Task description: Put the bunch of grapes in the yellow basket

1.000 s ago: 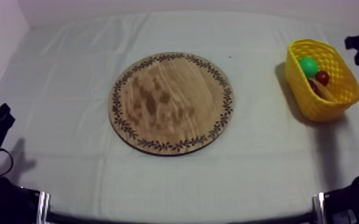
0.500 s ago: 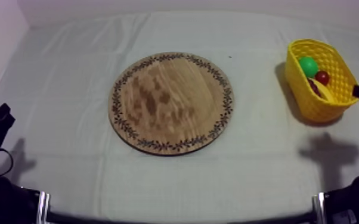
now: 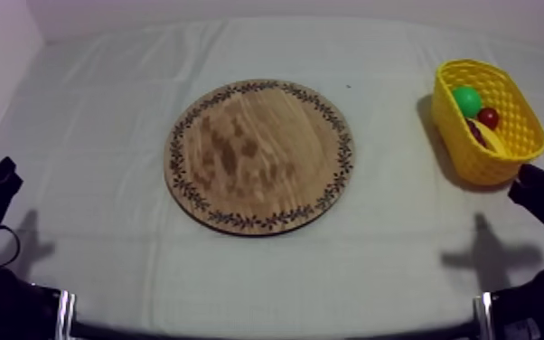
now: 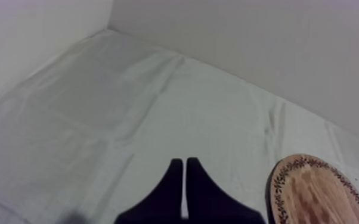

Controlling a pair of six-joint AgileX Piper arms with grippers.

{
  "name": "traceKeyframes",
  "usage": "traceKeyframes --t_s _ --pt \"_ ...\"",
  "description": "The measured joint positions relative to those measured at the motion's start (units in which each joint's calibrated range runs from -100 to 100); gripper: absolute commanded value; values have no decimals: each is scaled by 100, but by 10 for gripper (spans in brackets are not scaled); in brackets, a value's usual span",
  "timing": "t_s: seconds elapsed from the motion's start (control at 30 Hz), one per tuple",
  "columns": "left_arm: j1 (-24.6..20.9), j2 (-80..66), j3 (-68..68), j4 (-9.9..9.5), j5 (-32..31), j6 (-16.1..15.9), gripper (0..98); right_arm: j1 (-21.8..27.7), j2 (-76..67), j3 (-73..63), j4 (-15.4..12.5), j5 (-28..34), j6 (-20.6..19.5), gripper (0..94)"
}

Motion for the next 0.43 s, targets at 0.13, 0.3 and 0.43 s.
traceKeyframes --t_s 0.13,0.3,0.43 --pt "0 0 0 0 0 3 0 -214 -440 101 94 -60 15 2" --pt "0 0 0 0 0 3 0 -327 -656 172 139 -130 478 2" --pt "0 0 0 0 0 3 0 -332 -663 176 151 -159 901 2"
